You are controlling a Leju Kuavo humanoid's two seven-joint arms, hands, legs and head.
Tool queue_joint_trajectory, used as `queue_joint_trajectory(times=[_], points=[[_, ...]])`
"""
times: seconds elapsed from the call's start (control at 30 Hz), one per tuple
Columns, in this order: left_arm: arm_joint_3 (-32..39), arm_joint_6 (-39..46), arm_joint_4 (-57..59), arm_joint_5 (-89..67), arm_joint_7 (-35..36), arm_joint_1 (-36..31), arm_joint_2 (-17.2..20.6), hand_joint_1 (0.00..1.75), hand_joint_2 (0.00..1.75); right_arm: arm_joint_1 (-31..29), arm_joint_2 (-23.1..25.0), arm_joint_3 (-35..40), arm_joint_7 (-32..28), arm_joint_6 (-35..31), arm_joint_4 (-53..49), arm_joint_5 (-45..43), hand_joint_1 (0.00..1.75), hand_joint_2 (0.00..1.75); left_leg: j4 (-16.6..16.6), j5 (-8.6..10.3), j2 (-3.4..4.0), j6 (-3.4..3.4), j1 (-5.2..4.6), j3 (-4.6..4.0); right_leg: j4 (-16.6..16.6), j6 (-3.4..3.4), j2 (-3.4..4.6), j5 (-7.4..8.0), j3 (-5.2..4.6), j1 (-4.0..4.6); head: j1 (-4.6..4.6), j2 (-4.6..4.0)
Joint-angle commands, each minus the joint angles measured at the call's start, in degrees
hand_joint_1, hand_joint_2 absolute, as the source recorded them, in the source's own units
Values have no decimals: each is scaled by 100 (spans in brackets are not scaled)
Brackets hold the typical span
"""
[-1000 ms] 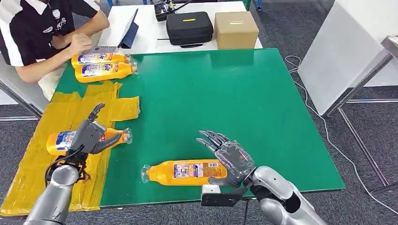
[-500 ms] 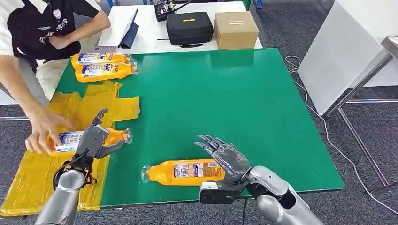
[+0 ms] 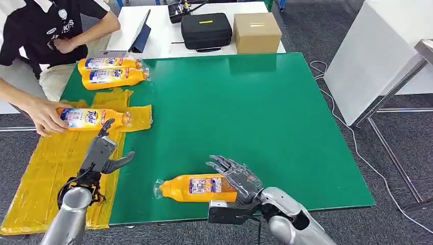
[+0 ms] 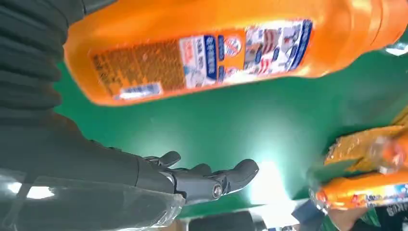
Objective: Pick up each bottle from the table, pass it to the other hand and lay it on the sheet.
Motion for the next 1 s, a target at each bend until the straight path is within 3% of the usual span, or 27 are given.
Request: queue_joint_trajectory(times=[0.03, 0.3, 0.53, 0.8, 0.83, 0.87, 0.9, 1.0], points=[[153, -52, 171, -20, 44, -116, -55, 0, 175, -77, 319, 165, 158, 103, 671, 18, 0, 175, -5, -10, 4, -13, 7, 25, -15, 0, -3, -6, 30, 7, 2, -2], [97, -35, 95, 18, 67, 9, -63, 0, 175, -257, 569, 209, 670, -144, 1371, 751, 0, 175, -7, -10, 8, -13, 6, 29, -16, 0, 0, -4, 32, 6, 0, -2], [97, -32, 71, 22, 70, 35, -63, 0, 175, -264, 582, 194, 679, -145, 1440, 770, 0, 175, -6, -7, 5, -9, 3, 21, -12, 2, -1, -3, 23, 3, 0, -2], [86, -31, 2, 75, 121, 135, -91, 0, 175, -203, 682, -156, 1156, -395, 2079, 1400, 0, 175, -13, -6, -1, -11, 6, 37, -25, 2, -11, -3, 45, 6, 2, 0], [83, -22, -2, 79, 130, 146, -93, 0, 175, -197, 694, -157, 1187, -410, 2118, 1474, 24, 175, -11, -6, 1, -11, 5, 35, -21, 1, -8, -4, 39, 5, 0, -2], [79, -26, -4, 81, 133, 158, -91, 0, 175, -186, 715, -169, 1208, -413, 2163, 1542, 145, 175, -8, -4, -3, -8, 4, 26, -16, 1, -10, -3, 31, 4, 2, -2], [79, -26, -2, 81, 133, 162, -91, 0, 175, -174, 715, -166, 1208, -413, 2170, 1542, 171, 175, -7, -3, -3, -6, 2, 24, -13, 1, -8, -2, 27, 2, -2, 0], [77, -26, 0, 81, 133, 160, -94, 0, 175, -149, 720, -161, 1207, -413, 2186, 1539, 175, 175, -8, -2, -2, -7, 4, 29, -15, 1, -7, -1, 31, 3, 0, -2]])
